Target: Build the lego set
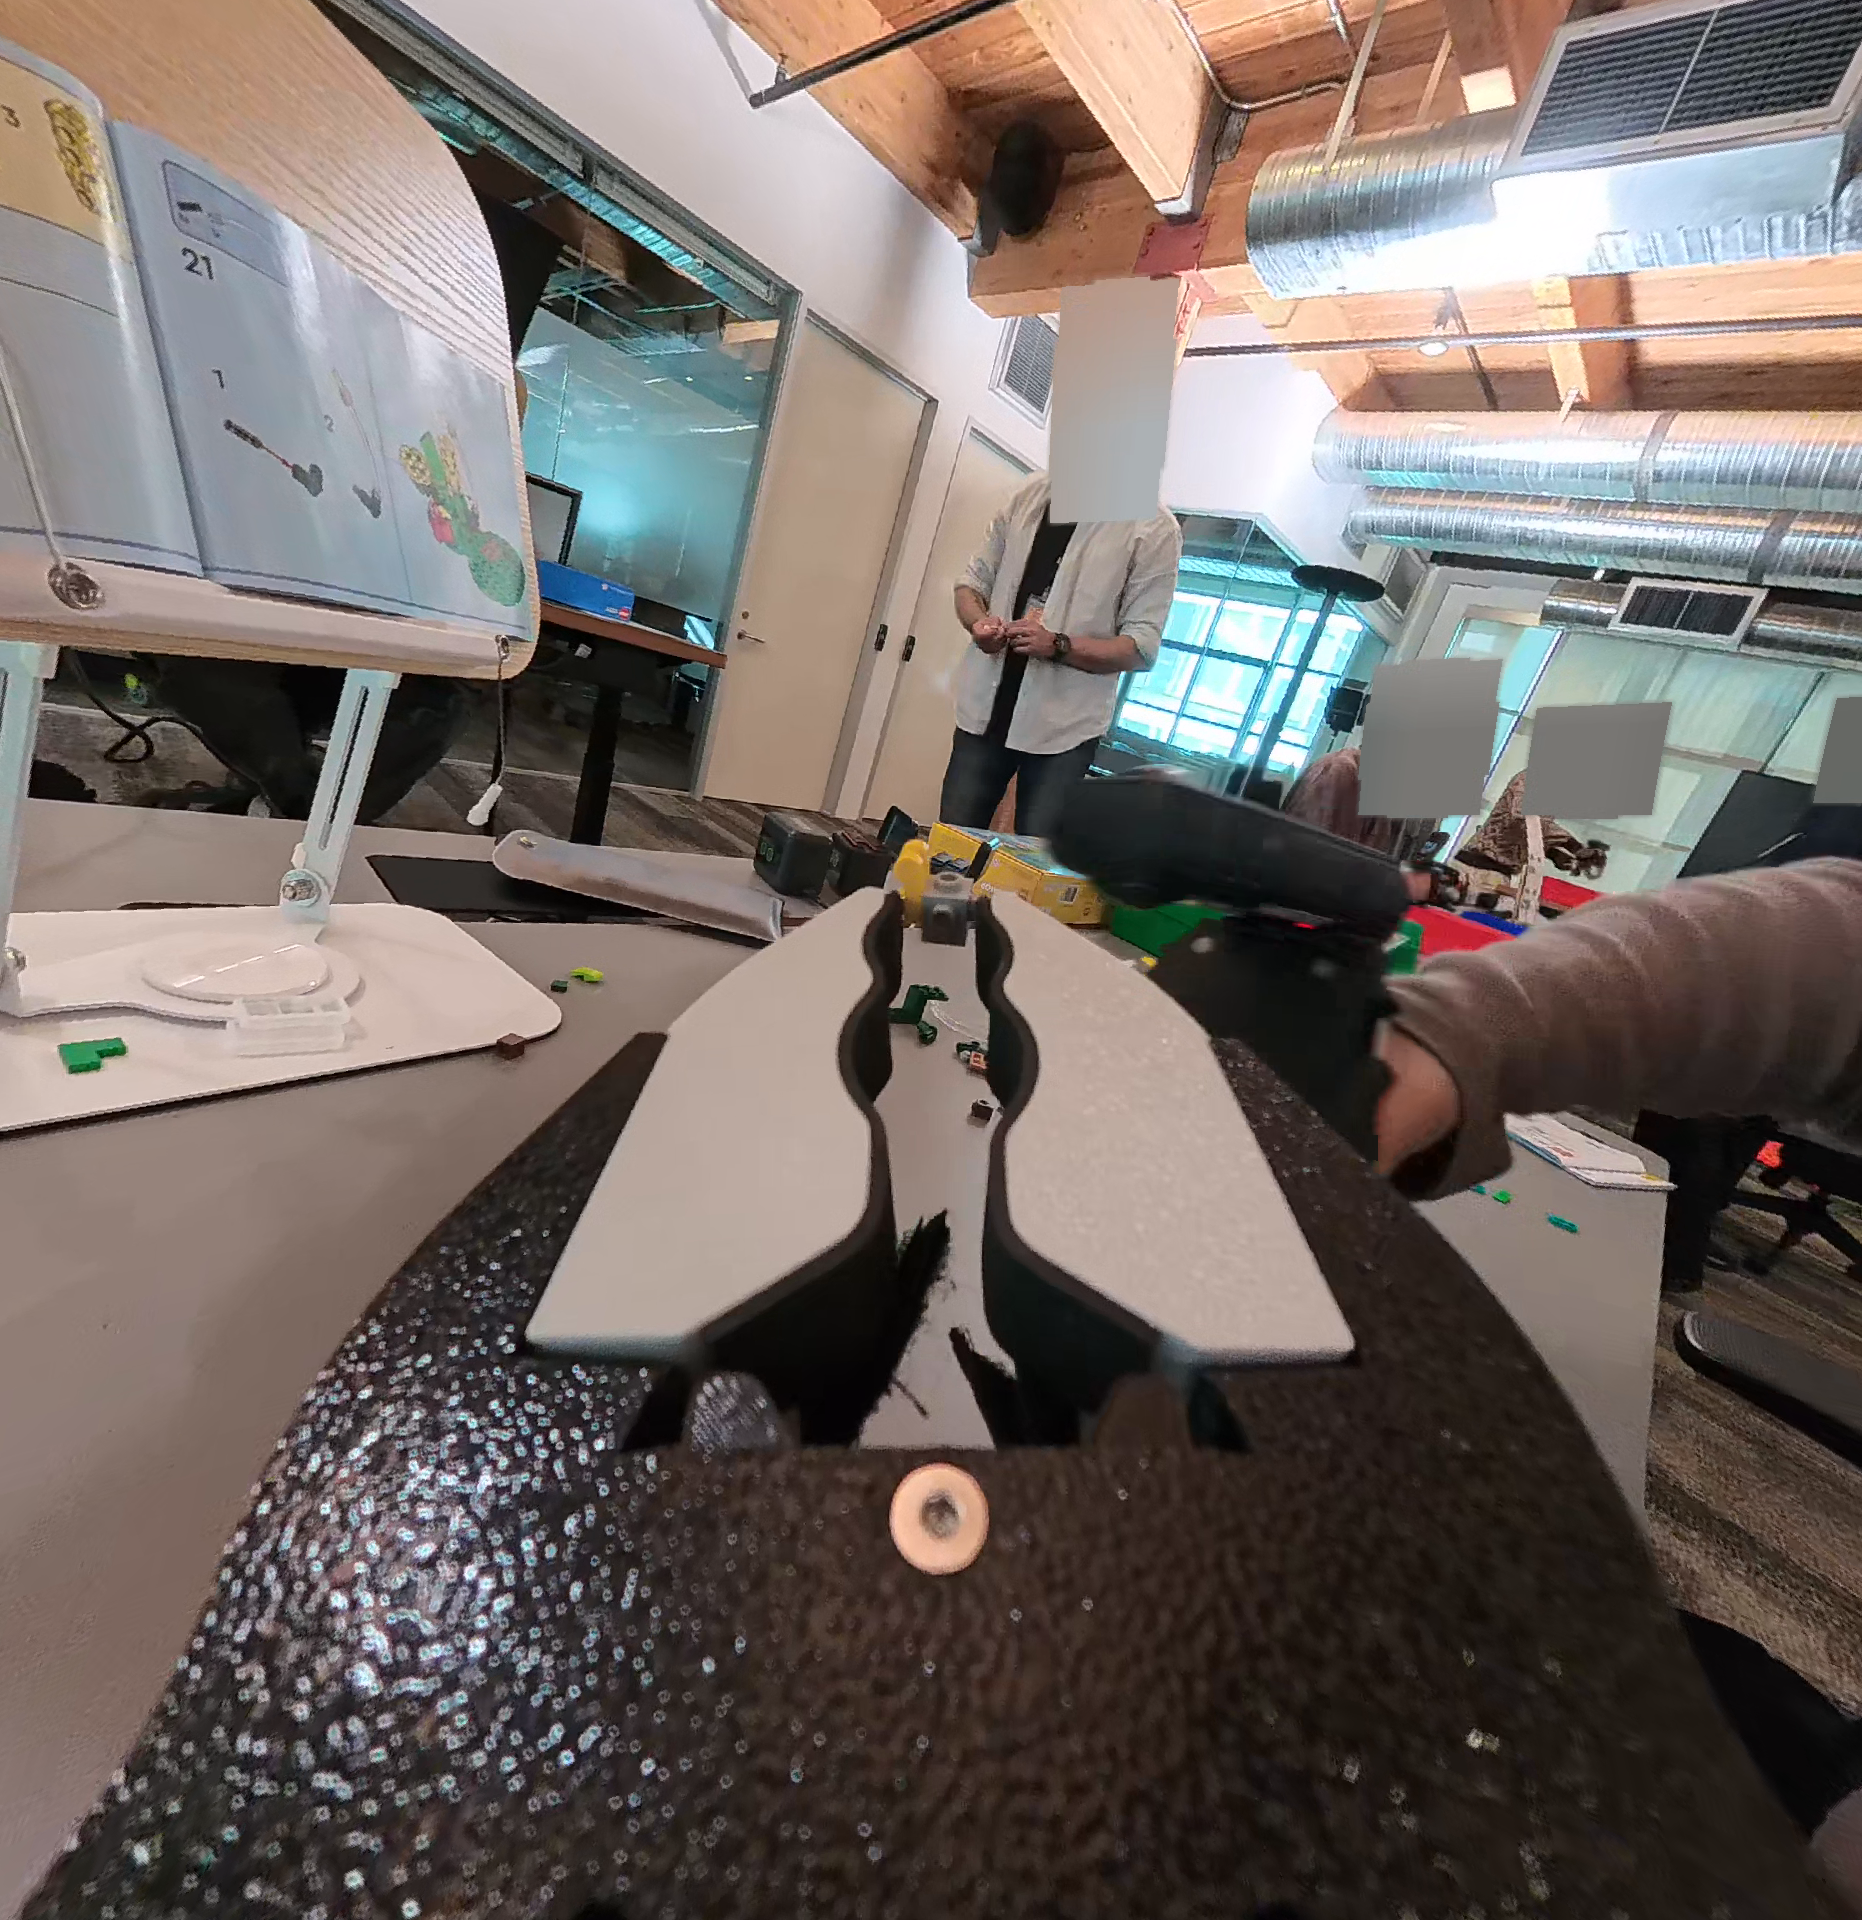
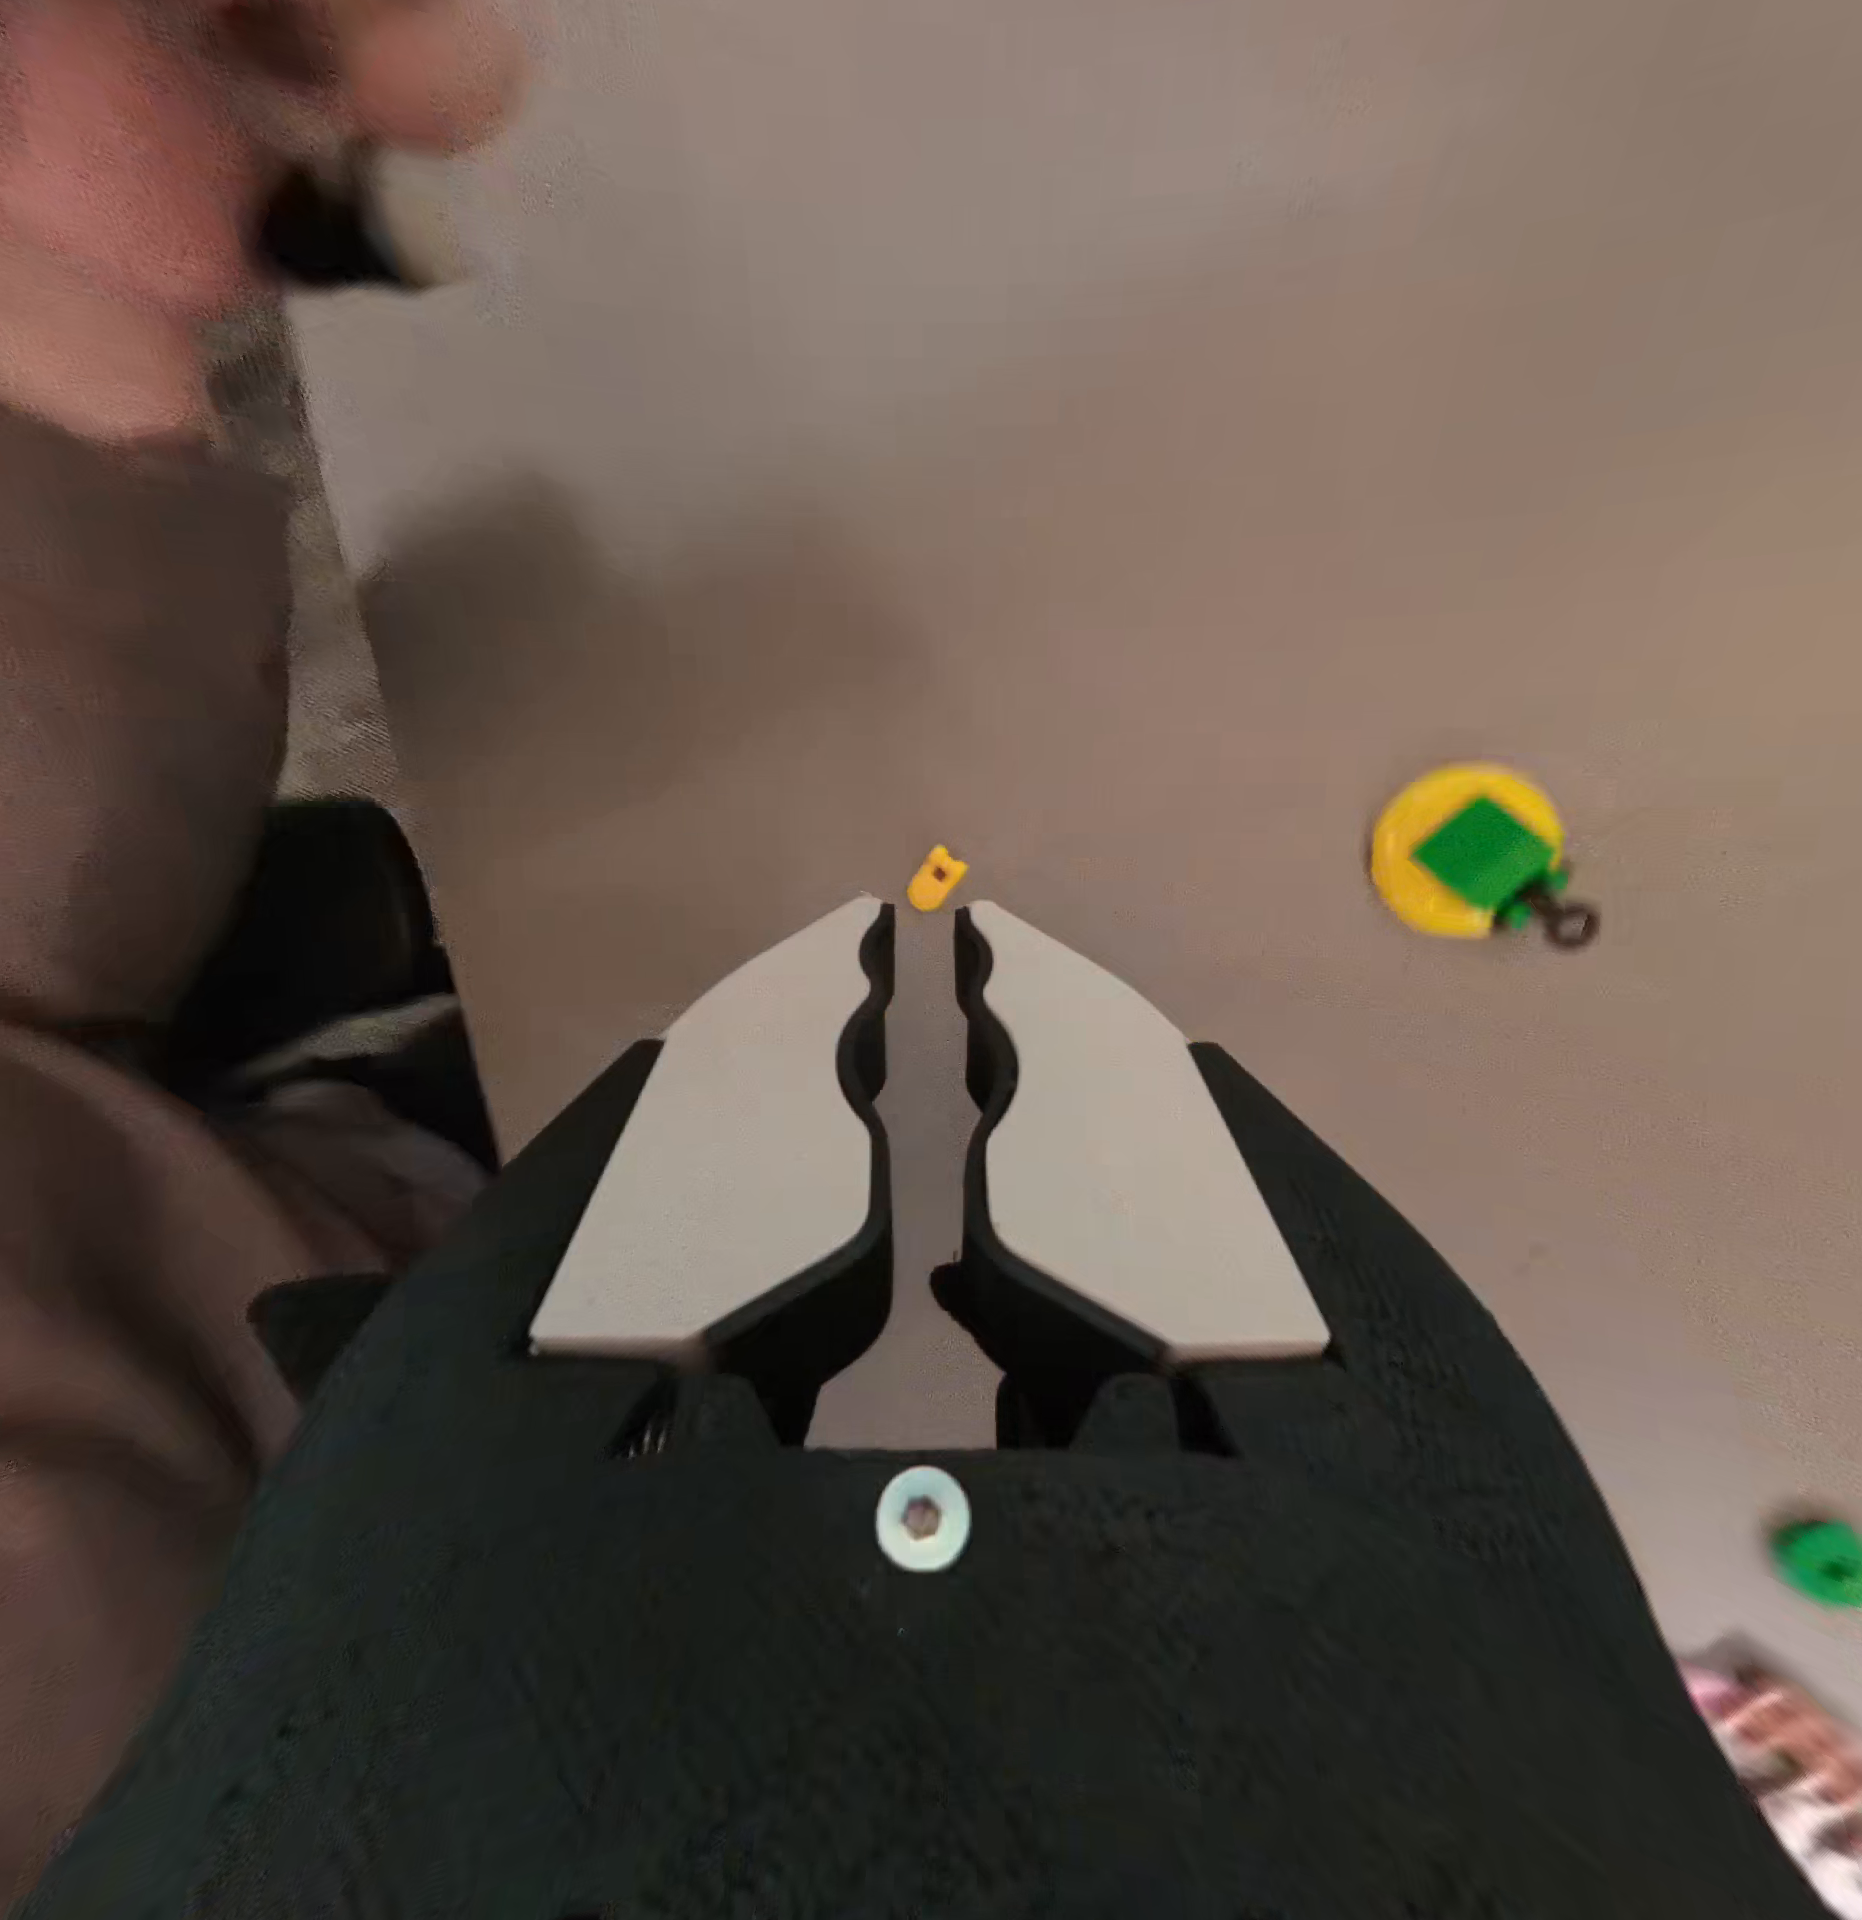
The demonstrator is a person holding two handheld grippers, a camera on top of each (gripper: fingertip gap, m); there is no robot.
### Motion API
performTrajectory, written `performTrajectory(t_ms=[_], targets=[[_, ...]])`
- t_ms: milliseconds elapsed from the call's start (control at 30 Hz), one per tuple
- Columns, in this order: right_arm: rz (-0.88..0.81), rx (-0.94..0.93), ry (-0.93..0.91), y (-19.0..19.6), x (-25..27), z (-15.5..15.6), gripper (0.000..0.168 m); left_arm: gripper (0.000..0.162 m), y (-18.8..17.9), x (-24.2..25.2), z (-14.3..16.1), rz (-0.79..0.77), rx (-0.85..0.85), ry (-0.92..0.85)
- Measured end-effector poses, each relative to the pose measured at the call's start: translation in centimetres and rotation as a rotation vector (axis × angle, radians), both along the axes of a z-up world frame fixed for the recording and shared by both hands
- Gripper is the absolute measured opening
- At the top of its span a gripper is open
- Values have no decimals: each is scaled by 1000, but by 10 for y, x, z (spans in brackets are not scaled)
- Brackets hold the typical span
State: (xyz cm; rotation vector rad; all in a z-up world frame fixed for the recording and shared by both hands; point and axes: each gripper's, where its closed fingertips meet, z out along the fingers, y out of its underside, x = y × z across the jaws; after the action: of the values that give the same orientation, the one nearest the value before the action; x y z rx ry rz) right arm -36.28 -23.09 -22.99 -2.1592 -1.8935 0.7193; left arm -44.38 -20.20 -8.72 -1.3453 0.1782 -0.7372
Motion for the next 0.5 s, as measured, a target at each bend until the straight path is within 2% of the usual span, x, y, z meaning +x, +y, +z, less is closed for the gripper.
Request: performTrajectory(t_ms=[100, 200, 400, 500], targets=[[-110, -141, -155, -1, 4, -12, 11, 13, -1, 0, 1, 1, 8, 1], [-84, -202, -315, -16, 14, -21, 11, 13, -3, 4, 9, -32, 34, -36], [-150, -129, -342, -8, 0, -25, 15, 13, -4, 13, 14, -17, 52, 37], [-164, -114, -378, -9, 0, -27, 16, 13, -8, 9, 18, -13, 71, 19]])
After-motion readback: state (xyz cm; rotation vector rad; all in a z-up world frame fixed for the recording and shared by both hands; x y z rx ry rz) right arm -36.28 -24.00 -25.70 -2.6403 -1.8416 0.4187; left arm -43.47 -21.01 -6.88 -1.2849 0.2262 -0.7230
